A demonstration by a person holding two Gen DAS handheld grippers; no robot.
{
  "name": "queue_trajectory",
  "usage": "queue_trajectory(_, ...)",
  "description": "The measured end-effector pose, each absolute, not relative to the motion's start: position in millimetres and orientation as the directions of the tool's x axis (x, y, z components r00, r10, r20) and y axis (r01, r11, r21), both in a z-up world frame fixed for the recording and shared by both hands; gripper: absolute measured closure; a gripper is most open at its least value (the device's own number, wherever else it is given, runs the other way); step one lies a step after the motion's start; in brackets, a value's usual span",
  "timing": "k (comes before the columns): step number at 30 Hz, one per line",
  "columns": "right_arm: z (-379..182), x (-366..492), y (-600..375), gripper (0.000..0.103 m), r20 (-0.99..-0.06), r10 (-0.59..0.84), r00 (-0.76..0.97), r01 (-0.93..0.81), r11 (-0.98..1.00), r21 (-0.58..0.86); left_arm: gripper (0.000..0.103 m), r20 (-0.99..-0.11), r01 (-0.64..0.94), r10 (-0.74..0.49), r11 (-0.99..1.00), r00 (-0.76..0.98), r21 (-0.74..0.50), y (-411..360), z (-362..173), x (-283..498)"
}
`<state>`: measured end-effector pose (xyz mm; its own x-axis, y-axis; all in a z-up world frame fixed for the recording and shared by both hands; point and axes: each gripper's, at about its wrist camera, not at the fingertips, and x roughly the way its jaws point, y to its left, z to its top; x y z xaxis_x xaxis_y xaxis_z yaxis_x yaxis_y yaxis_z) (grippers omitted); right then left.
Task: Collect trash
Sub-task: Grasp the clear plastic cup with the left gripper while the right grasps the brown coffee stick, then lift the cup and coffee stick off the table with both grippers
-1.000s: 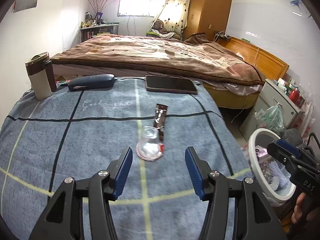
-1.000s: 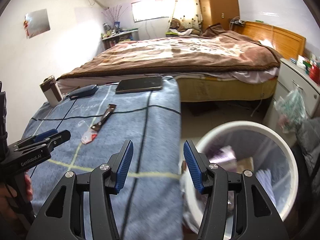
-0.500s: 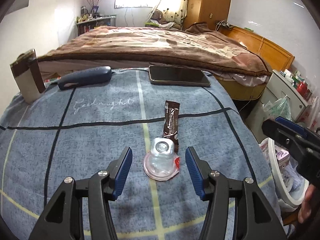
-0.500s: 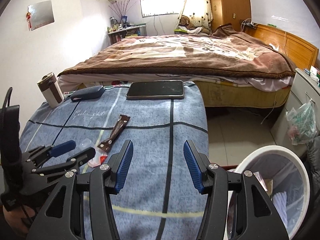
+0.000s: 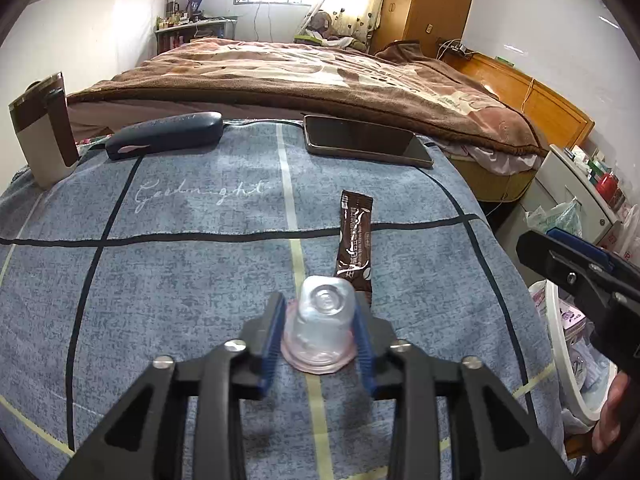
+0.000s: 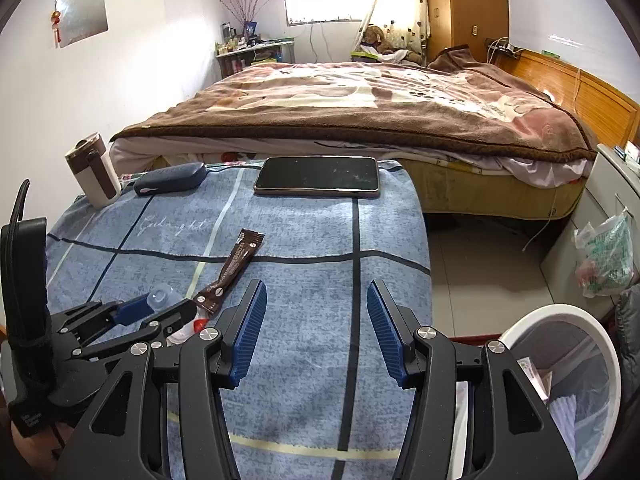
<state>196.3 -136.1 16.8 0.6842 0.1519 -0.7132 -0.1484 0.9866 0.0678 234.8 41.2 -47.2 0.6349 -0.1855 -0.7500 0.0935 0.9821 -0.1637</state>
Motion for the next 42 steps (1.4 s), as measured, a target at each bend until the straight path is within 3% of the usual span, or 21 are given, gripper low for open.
queue_trajectory(11,8,211,-113,0.049,-0.742,0.156,0.652,-0.169,0.984,0.059,0.073,-0.728,0.056,-0.176,0.981,0.663,-0.186,70,-37,224)
queue_trajectory(19,-4,226,-93,0.049,-0.758,0.228,0.611,-0.183,0.972,0.145,0.073,-0.716,0.025,-0.107,0.992,0.69,-0.125,98,-32,210)
queue_trajectory(38,-34,256,-47,0.049,-0.81,0.169,0.561,-0.184,0.98,0.077,0.073,-0.691,-0.012,-0.079,0.992,0.718,-0.126,132,-27,201)
queue_trajectory(42,-34,255,-48,0.059,-0.808,0.135,0.573,-0.173,0.984,0.042,0.073,-0.695,-0.014,-0.085,0.991,0.714,-0.136,133,-29,201)
